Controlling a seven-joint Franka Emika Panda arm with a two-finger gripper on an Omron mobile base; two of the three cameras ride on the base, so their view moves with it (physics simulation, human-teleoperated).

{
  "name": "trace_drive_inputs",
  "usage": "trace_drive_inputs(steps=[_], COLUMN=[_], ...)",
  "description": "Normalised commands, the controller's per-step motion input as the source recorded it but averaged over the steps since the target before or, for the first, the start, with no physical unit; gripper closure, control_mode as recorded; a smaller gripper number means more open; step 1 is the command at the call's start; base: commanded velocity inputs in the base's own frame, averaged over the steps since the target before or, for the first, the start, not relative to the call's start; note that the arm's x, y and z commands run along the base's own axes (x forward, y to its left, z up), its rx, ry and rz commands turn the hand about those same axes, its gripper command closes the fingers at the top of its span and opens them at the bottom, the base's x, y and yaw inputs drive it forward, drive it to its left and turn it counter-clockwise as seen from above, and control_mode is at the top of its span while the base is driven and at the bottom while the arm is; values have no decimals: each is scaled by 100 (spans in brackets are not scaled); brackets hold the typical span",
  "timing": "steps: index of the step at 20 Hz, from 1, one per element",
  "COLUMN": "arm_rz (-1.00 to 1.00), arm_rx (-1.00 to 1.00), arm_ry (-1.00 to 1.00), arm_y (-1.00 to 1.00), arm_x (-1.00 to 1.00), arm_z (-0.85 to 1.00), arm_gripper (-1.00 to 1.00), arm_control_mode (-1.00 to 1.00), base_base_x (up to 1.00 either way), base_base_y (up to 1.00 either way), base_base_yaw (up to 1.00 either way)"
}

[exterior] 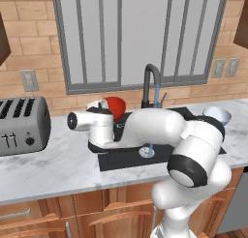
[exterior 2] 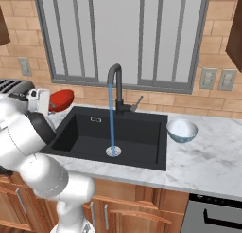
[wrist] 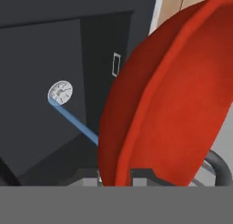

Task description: Rinse each bowl for a few seconds and place them down in the sink or on the counter.

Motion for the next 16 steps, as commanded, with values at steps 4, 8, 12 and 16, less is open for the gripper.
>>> trace_drive_inputs(steps=[4, 8, 12, 16], arm_rz=[0, 0, 0, 0], arm_rx=[8, 7, 3, 0], arm_ry=[0, 0, 0, 1], arm_y=[-15, -15, -16, -22], arm_x=[26, 29, 33, 26], arm_z=[-6, -11, -8, -7], arm_gripper=[100, 100, 100, 100], arm_control_mode=[-100, -100, -100, -100], base_base_x=[0, 0, 0, 0], base_base_y=[0, 0, 0, 0], base_base_yaw=[0, 0, 0, 0])
